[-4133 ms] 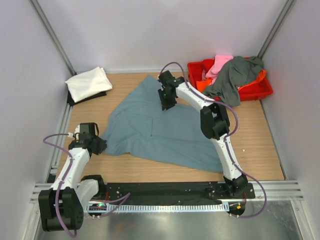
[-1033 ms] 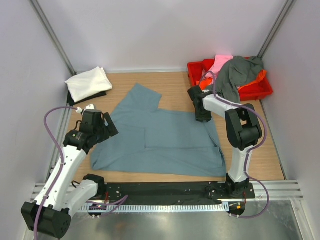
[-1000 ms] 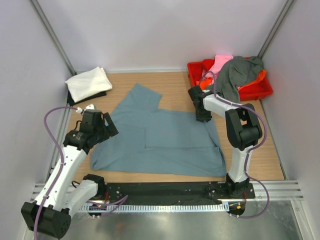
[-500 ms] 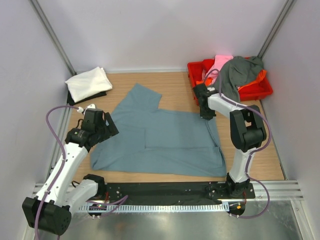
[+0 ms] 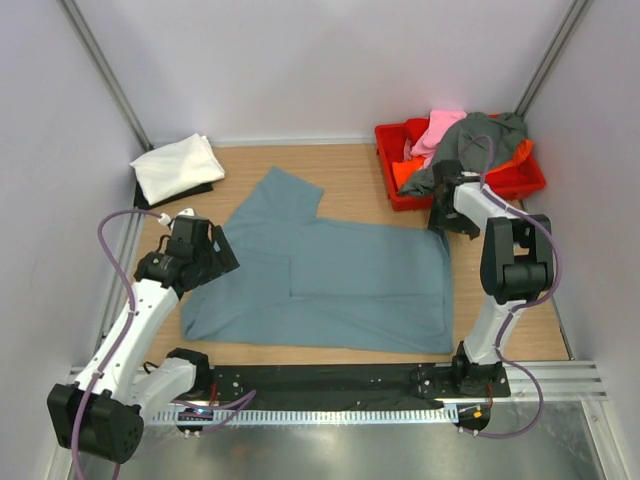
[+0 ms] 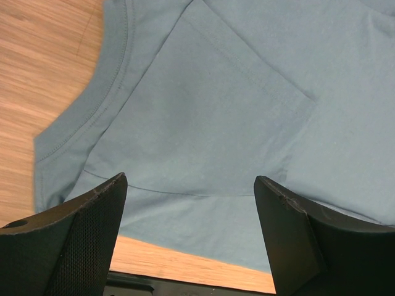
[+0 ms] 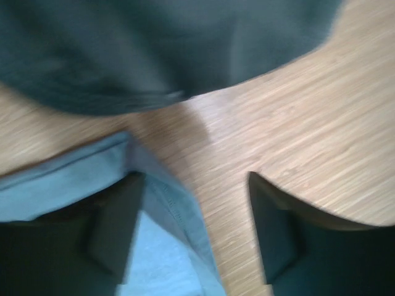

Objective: Fold and stack the t-shirts
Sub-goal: Fold the tshirt

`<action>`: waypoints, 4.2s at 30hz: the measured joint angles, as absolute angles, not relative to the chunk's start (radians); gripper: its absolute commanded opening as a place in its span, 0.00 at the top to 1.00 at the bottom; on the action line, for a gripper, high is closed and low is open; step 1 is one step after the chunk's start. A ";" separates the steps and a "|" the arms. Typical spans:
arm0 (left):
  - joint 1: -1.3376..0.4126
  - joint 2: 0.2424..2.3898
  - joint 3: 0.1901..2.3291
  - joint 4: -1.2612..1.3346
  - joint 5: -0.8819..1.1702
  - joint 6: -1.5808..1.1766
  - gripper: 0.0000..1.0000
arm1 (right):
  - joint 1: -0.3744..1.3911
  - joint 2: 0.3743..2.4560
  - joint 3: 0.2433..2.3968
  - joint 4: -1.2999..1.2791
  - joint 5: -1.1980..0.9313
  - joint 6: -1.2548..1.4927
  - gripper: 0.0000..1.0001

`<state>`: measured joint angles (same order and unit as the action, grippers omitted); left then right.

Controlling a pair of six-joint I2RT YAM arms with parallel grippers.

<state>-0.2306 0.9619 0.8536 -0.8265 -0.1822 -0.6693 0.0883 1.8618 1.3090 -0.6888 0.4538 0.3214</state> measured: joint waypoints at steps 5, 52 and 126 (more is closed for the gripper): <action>-0.231 0.977 0.854 -0.826 -0.179 -0.668 0.16 | 0.002 1.865 1.320 -0.705 0.459 0.313 0.05; -0.228 0.843 0.606 -0.795 -0.270 -1.032 0.13 | 0.393 2.031 1.443 -0.451 -0.230 0.379 0.13; -0.161 1.752 1.886 -0.661 0.182 -0.384 1.00 | 0.123 1.314 0.958 -0.232 0.153 0.524 0.12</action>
